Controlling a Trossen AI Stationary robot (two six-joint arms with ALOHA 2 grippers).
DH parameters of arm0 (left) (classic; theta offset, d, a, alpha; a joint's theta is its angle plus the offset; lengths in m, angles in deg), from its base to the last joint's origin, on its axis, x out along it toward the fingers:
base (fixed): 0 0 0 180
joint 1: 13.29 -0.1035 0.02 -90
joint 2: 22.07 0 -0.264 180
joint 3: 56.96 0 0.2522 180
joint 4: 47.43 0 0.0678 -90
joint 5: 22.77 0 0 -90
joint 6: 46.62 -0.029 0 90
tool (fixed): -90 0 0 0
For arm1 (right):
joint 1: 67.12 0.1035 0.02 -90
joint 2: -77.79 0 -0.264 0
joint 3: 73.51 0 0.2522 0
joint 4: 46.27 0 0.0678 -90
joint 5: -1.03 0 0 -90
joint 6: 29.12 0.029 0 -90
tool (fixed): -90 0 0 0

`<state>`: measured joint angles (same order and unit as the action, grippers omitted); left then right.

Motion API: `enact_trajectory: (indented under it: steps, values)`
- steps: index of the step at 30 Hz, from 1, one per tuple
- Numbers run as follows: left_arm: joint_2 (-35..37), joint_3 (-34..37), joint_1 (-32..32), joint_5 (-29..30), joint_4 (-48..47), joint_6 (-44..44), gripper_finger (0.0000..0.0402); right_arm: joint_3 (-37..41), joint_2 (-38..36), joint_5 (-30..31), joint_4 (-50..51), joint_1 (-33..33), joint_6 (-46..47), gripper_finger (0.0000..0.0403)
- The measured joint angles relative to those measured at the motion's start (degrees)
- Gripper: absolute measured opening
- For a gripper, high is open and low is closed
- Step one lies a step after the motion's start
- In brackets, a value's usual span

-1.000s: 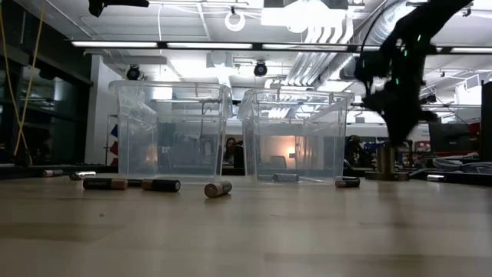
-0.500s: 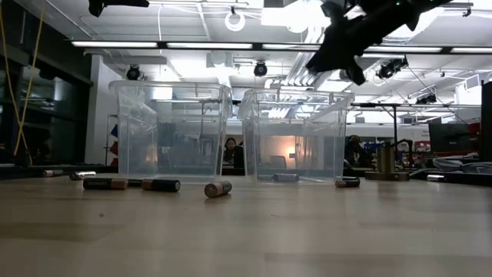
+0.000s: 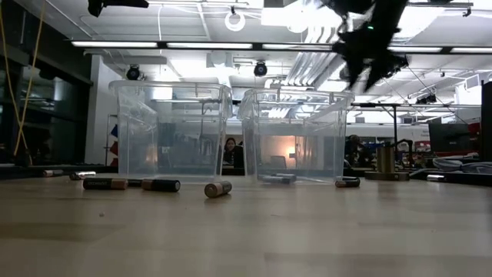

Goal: Sort batteries
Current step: Put silver battery into the right transparent bin

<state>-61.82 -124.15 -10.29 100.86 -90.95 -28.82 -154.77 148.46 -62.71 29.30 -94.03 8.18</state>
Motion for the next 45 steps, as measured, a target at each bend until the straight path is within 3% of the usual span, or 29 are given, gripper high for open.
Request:
enact_trajectory:
  steps: [2,6,11,17,22,26,30,37,45]
  values:
    - [0.0,0.0,0.0,0.0,0.0,0.0,0.0117,-0.2,-0.2,4.9,7.4,-1.8,5.9,0.0186]
    - [0.0,0.0,0.0,0.1,0.0,-0.5,0.0117,4.3,-0.2,5.3,11.3,-5.6,12.1,0.0165]
    - [0.0,0.0,0.0,0.1,0.0,-3.0,0.0117,13.6,-0.1,5.0,7.7,-9.4,15.3,0.0115]
    - [0.0,0.0,0.0,0.1,0.0,-5.9,0.0117,24.1,-0.2,1.9,-0.6,-13.2,19.7,0.0011]
    - [0.1,0.0,0.0,1.5,2.0,-9.9,0.0117,31.2,-0.1,-0.1,-11.7,-13.6,30.0,0.0001]
    - [0.8,0.0,0.0,1.8,7.1,-12.6,0.0117,33.8,-0.1,3.1,-12.0,-13.6,42.3,0.0001]
    - [1.5,0.0,0.0,1.8,11.2,-16.0,0.0117,33.8,-0.1,7.6,-14.6,-13.7,46.2,0.0]
    - [1.6,0.0,0.0,2.0,15.7,-19.5,0.0117,33.7,4.4,7.4,-16.2,-19.3,46.3,0.0]
    - [1.5,0.0,0.0,3.8,16.4,-20.1,0.0117,33.7,11.8,2.4,-30.5,-24.4,36.0,0.0]
